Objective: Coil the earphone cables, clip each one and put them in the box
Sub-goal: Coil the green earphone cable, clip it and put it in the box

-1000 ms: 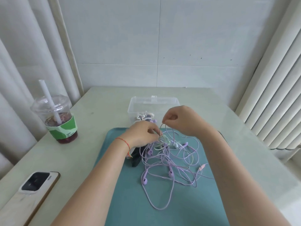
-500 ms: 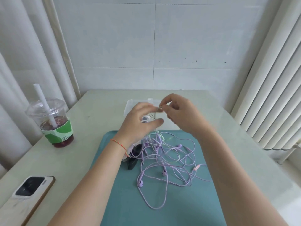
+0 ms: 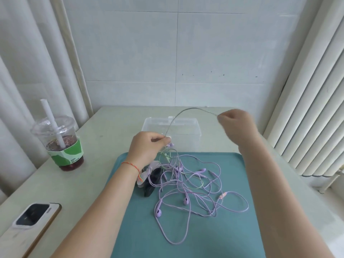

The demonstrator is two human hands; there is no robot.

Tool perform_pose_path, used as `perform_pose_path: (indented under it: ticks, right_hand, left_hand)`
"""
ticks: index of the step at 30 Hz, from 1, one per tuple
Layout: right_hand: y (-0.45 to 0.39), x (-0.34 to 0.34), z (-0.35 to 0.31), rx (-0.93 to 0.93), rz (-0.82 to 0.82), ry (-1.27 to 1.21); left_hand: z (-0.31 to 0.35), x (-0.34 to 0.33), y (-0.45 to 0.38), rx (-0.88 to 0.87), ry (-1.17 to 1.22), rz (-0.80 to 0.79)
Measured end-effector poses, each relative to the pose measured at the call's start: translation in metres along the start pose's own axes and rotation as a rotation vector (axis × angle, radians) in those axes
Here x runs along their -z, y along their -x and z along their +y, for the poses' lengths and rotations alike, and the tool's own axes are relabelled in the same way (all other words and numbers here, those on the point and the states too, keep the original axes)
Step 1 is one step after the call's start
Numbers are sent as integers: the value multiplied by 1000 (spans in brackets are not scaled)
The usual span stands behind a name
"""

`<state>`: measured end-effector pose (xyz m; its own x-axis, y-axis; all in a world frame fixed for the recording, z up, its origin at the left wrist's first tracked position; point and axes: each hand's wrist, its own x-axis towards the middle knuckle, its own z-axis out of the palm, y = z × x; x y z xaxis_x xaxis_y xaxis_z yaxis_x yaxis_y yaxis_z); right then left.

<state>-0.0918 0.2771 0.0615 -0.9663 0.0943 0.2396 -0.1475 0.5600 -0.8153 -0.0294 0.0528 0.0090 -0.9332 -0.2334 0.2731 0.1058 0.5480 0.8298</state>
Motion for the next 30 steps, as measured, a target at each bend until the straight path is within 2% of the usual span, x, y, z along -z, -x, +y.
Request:
perform_pose_path:
  ticks: [2, 3, 6, 11, 14, 16, 17, 19, 22, 24, 27, 29, 30]
  right_hand:
    - [3, -10, -1, 97, -59, 265]
    - [7, -14, -5, 170, -48, 279]
    - [22, -22, -20, 382, 27, 196]
    - [45, -23, -41, 493, -90, -156]
    - [48, -34, -40, 568, -270, 1]
    - [48, -41, -36, 552, -396, 184]
    - [48, -44, -34, 522, -405, 243]
    - [46, -43, -34, 472, -352, 310]
    - [43, -42, -33, 507, -308, 411]
    - [40, -39, -32, 515, -224, 329]
    - [37, -30, -35, 434, 107, -7]
    - [33, -21, -32, 342, 311, -59]
    - [30, -18, -29, 291, 342, -28]
  left_hand:
    - [4, 0, -1, -22, 30, -44]
    - [6, 0, 0, -38, 47, -77]
    - [8, -2, 1, -88, 23, -105]
    - [10, -5, 2, -106, -62, -73]
    - [16, -4, 5, -118, -81, -78]
    - [18, -4, 6, -117, -112, -80]
    - [18, -4, 6, -112, -139, -78]
    - [16, -5, 5, -97, -157, -77]
    - [13, -6, 4, -93, -146, -69]
    - [10, -7, 4, -73, -178, -104]
    - [-1, -9, 2, -36, -256, -165]
    - [-8, -8, 1, -3, -272, -156]
    - [-9, -7, 1, 8, -275, -139]
